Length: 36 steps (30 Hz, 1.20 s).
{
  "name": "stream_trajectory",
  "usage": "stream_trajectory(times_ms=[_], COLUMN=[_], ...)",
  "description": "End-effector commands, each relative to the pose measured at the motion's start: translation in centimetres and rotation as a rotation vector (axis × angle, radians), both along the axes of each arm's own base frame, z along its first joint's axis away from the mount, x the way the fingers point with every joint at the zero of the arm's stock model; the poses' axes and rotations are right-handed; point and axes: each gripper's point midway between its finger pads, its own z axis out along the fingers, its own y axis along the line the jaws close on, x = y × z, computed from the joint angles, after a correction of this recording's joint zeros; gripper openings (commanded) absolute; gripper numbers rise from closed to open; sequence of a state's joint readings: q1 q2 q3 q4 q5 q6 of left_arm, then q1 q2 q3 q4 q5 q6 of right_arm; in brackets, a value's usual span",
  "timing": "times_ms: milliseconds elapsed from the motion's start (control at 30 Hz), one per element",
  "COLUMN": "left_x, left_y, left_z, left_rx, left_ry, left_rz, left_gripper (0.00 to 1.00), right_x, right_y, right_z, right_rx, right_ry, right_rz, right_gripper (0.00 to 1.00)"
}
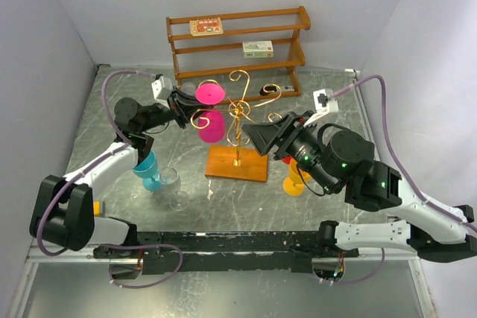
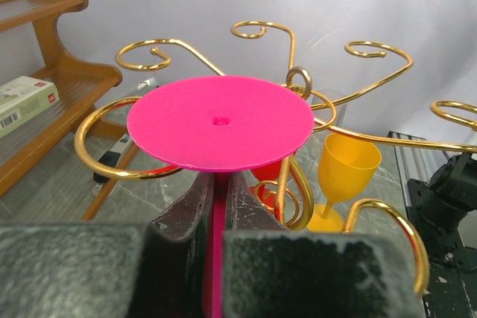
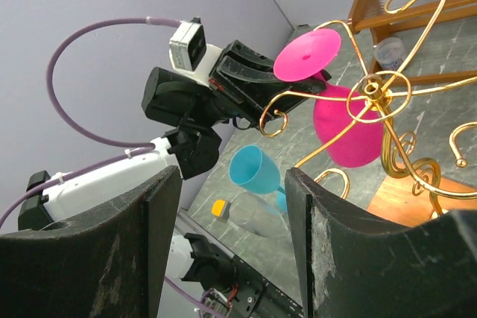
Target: Place the wine glass upside down on the wine glass rack
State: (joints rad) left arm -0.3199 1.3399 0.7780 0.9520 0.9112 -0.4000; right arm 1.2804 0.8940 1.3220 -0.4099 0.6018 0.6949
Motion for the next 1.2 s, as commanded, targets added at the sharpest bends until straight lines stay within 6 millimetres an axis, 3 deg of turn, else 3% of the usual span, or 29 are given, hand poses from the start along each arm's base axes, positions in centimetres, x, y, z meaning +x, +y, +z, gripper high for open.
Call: stream_trajectory(times_ms=[0, 400, 900, 1167], left_x=[0.9, 2.6, 4.8, 5.6], left_y=[-0.4, -0.8, 0.0, 1.5], left_z=[1.0, 1.0, 1.1, 1.4], left_rx=[-0.018, -0.052, -0.122, -0.136], left_ry=[-0.04, -0.031, 0.016, 0.015], left_rz=[0.024, 0.057, 0.174, 0.291], left_gripper=[0.07, 0.07, 0.07, 0.07], right_x=[0.2, 0.4, 0.6, 0.7], right_y=[-0.2, -0.1, 0.4, 0.4], right_z=[0.5, 0.8, 0.5, 0.2], right_rx=[0.01, 0.002, -0.002, -0.01], right_ry=[-0.009, -0.023, -0.015, -0.014], right_rz=[-0.016, -0.026, -0.029, -0.038], right_gripper=[0.58, 0.58, 0.58, 0.58])
